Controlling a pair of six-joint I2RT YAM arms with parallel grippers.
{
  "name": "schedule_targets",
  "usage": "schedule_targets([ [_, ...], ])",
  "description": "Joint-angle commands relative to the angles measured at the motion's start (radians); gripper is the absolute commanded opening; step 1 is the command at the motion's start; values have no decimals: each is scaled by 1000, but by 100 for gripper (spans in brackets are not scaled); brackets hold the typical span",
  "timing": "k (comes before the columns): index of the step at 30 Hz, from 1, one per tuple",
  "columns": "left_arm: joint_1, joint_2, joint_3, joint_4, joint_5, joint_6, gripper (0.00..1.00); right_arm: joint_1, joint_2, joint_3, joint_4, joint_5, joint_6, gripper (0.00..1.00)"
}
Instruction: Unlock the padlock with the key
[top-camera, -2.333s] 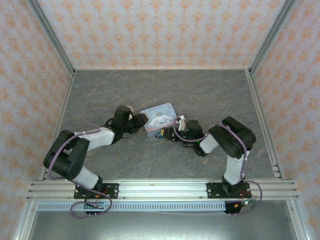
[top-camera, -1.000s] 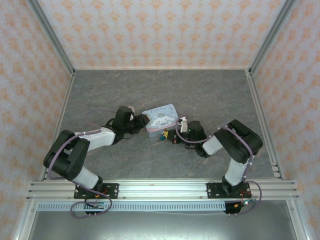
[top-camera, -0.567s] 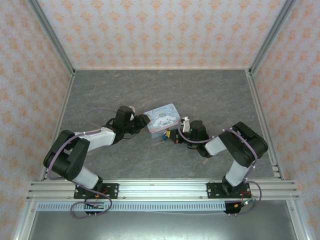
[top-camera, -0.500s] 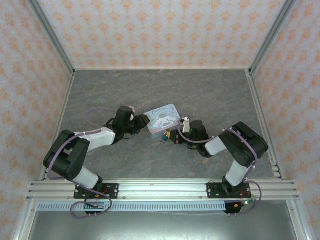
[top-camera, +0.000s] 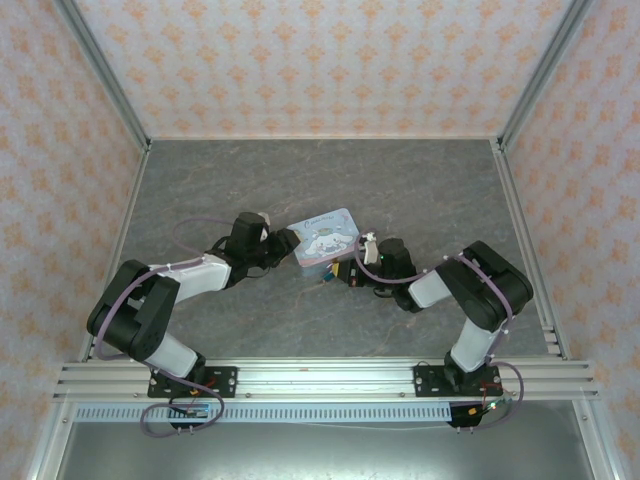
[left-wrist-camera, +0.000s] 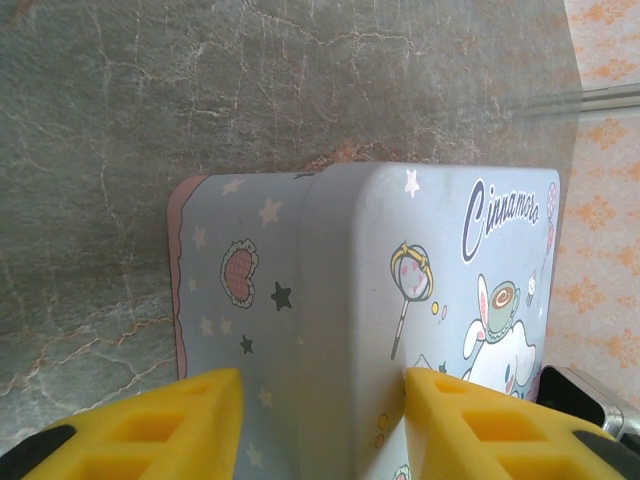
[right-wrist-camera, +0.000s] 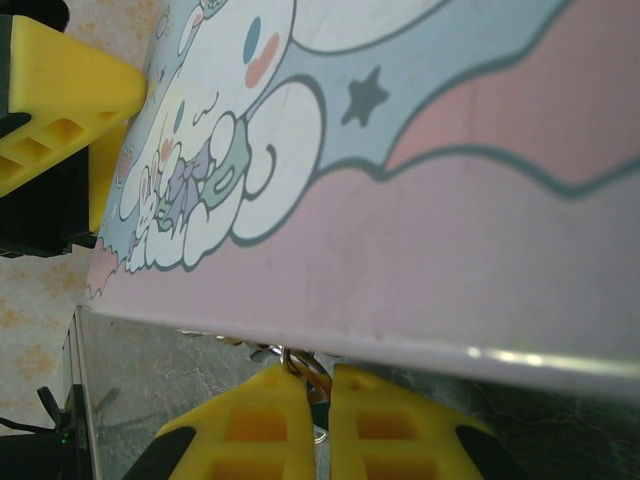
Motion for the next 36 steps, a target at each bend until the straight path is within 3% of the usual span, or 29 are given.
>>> schedule_targets([
  [1,6,25,-9,-130,-58,28,45,-3,3,19,-1,-8,-9,7],
  [4,6,24,-8,-131,-57,28,45,-3,-13,14,-15,0,-17,0],
  [25,6,28,-19,-125,-59,29,45,-87,-94,-46,-30,-34,-19,0],
  [36,6,18,-17,-128,-56,31,45,-112,-119,-44,-78,-115,-43,20],
])
